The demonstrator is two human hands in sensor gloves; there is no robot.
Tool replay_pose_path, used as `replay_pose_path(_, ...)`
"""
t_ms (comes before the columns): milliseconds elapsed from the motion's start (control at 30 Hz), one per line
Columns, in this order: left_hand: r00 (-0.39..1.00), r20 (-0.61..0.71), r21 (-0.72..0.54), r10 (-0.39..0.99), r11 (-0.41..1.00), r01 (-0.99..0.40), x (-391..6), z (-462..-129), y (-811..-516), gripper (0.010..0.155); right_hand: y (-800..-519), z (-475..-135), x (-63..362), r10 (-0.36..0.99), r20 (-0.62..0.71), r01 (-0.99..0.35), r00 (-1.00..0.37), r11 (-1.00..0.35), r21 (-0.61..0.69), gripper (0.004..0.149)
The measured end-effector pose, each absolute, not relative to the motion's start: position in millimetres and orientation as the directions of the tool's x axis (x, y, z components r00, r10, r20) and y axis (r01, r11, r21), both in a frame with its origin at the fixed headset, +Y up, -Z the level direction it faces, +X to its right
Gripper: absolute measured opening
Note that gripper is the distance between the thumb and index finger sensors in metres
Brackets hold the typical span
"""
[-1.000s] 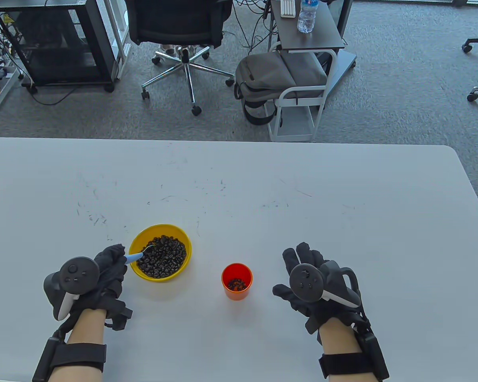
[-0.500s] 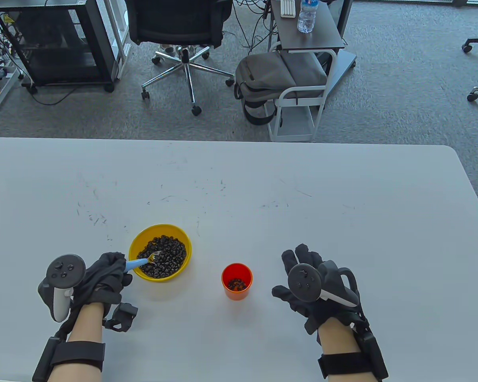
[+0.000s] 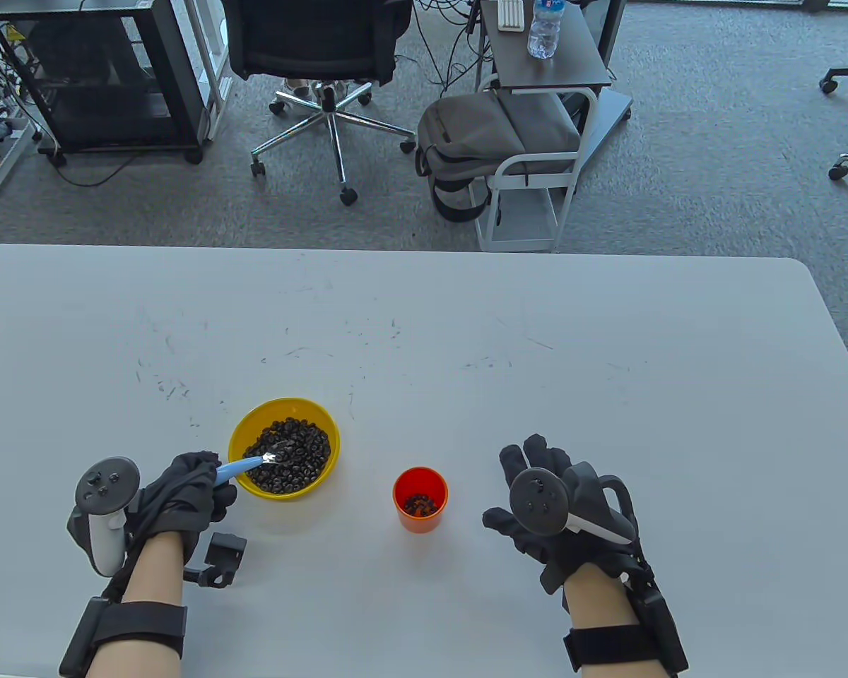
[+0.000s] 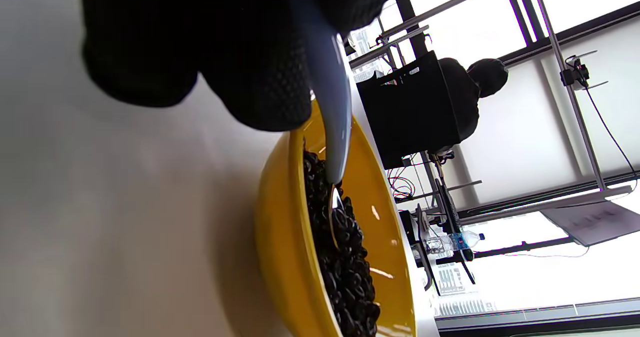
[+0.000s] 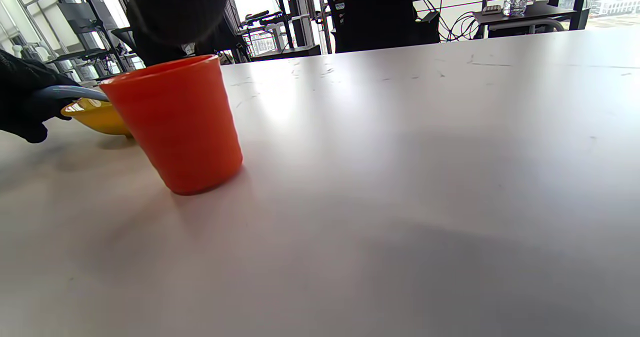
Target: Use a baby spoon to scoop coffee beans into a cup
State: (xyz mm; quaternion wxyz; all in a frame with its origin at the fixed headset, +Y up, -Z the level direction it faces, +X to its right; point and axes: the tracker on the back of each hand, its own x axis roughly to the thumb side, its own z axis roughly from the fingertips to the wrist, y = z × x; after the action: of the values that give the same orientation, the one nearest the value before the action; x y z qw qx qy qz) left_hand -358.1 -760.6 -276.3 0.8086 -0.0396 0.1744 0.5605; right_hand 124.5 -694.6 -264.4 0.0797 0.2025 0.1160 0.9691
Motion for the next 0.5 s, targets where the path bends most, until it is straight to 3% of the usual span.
replay_pose_path(500,0.268,-0.242,0.140,0.933,0.306,-0.942,-353,-276,-748,0.043,-694,-264,125,0.205,0.374,-0.112,-0.904,-0.961,0.254,0.085)
